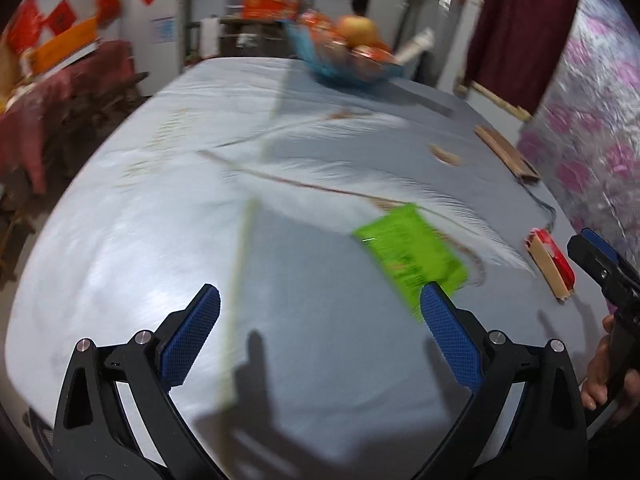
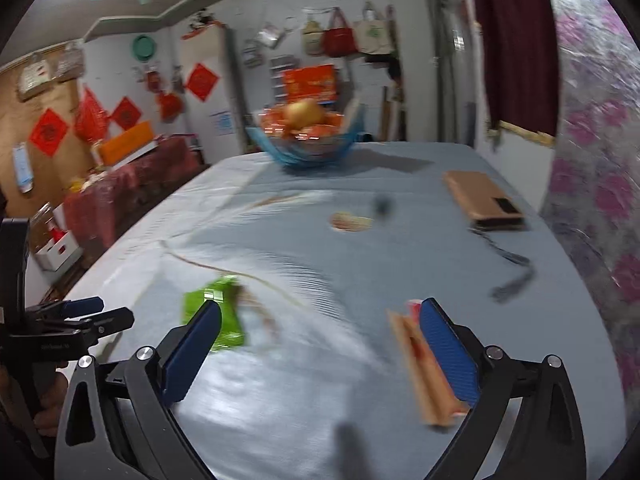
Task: Collect trash
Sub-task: 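Move both tools back over the table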
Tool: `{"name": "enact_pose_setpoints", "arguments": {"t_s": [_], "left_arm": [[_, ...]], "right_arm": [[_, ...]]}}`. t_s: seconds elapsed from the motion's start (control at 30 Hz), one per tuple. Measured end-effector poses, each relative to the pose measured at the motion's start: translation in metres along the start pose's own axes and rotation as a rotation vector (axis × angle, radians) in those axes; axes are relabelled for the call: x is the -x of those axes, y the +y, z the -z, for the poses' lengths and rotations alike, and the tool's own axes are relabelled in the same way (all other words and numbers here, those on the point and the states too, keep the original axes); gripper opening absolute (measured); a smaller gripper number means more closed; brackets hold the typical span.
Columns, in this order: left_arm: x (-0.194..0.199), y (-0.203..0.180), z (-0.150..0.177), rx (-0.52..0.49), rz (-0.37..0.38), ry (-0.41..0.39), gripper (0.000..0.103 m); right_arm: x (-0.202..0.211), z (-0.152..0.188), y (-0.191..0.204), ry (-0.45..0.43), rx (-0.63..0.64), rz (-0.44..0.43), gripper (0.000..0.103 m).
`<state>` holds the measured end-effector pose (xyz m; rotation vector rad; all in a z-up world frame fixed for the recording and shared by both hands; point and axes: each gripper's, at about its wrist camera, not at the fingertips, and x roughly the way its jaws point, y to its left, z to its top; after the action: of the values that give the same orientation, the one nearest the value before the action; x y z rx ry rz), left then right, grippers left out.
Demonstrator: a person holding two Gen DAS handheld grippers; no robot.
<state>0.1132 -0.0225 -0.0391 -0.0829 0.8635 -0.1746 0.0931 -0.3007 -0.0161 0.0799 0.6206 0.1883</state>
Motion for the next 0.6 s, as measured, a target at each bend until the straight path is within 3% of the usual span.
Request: {"name": "enact_pose_setpoints", "arguments": {"t_s": [0.27, 0.6], "left_arm": [[-0.034, -0.049, -0.005, -0.116, -0.025, 0.043, 0.096], [-0.058, -0.067, -0.017, -0.182, -0.068, 0.069, 0.096]], "right_arm": [[-0.006, 0.008, -0.049, 0.006, -0.082, 0.011, 0.097], [-0.012, 0.006, -0.052, 0.000, -0.109, -0.013, 0.097]]}}
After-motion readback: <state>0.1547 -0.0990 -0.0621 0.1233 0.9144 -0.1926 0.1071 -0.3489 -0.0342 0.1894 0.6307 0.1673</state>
